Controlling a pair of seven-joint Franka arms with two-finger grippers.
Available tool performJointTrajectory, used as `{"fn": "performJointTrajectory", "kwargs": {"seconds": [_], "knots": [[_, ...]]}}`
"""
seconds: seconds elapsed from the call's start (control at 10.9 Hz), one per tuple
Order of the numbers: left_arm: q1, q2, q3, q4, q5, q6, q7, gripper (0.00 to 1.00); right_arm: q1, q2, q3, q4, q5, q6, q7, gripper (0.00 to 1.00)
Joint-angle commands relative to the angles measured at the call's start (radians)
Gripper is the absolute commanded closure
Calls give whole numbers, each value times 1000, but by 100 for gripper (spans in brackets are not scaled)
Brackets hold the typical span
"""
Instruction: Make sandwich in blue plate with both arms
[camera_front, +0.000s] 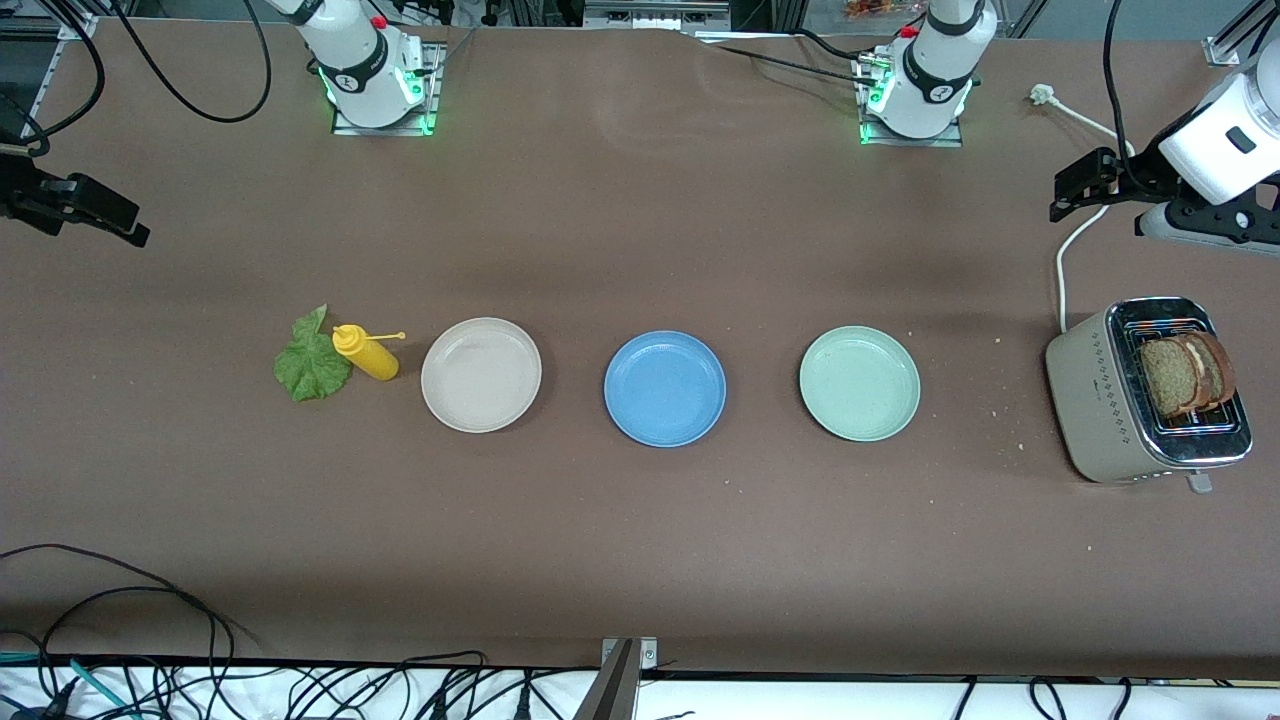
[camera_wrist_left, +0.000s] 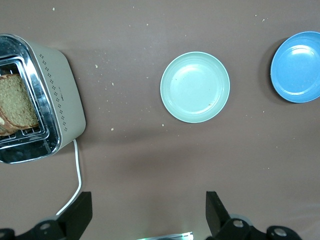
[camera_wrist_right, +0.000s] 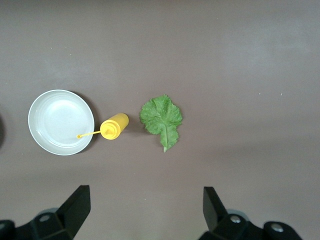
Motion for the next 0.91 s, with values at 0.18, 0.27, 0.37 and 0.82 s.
{"fn": "performJointTrajectory", "kwargs": {"seconds": [0.18,0.27,0.37,0.82], "knots": [[-6,19,4,37,51,-24,-8,0,-1,-5,2,11,17,-39,35,0],[-5,20,5,42,51,-24,-11,0,-1,-5,3,11,17,-39,35,0],[0,23,7,54,49,-26,-9,0,-1,-5,3,11,17,-39,35,0],[9,28,13,112,49,-53,-8,0,-1,-5,3,11,17,-39,35,0]]}}
